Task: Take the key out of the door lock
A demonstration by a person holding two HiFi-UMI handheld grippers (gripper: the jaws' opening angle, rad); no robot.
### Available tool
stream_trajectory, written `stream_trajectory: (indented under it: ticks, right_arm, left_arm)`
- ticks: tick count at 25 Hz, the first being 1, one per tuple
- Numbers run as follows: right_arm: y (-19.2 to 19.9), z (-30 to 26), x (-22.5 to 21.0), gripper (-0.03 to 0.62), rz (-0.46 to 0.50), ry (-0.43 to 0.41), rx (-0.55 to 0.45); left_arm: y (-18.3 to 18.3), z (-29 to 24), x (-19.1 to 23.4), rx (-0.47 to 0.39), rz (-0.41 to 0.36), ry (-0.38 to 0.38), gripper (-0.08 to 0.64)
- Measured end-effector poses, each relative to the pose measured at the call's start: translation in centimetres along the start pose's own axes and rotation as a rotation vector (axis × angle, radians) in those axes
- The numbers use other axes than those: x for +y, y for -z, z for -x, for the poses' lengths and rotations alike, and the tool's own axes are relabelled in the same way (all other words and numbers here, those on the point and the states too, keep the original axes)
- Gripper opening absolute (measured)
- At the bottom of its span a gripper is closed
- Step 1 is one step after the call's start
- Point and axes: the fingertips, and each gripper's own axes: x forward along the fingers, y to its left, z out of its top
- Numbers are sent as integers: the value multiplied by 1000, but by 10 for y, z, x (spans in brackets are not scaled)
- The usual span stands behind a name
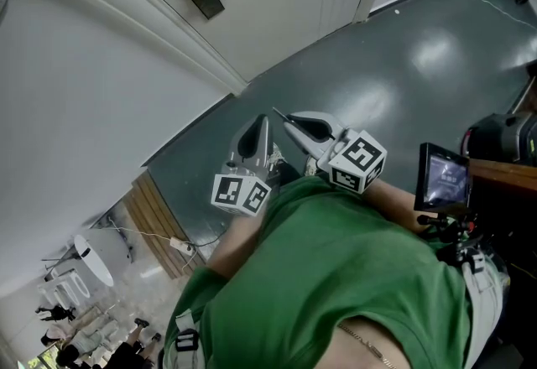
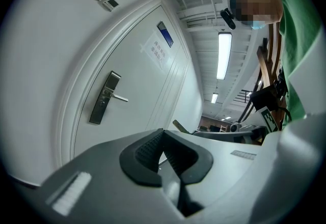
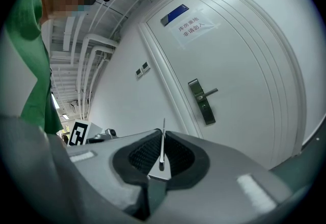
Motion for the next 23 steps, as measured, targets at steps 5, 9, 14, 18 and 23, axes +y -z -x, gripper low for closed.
stream_trajectory:
  ticks: [5, 9, 14, 18, 23]
  right_arm:
    - [4, 3, 2, 26, -1, -10, 3]
    - [5, 1, 2, 26, -2, -10, 4]
    - [2, 1, 1, 26, 3, -5, 7]
    - [2, 0, 0, 26, 1, 4, 8]
    - [3, -4, -3, 26, 4, 7, 12]
  left_arm:
    - [4, 2, -3, 6, -4, -1, 3]
    - [5, 2, -1, 10, -5, -2, 3]
    - [3, -1, -2, 13, -2, 5, 3]
    - [3, -2, 0, 12, 4, 10, 3]
    - [3, -4, 5, 4, 6, 8, 3]
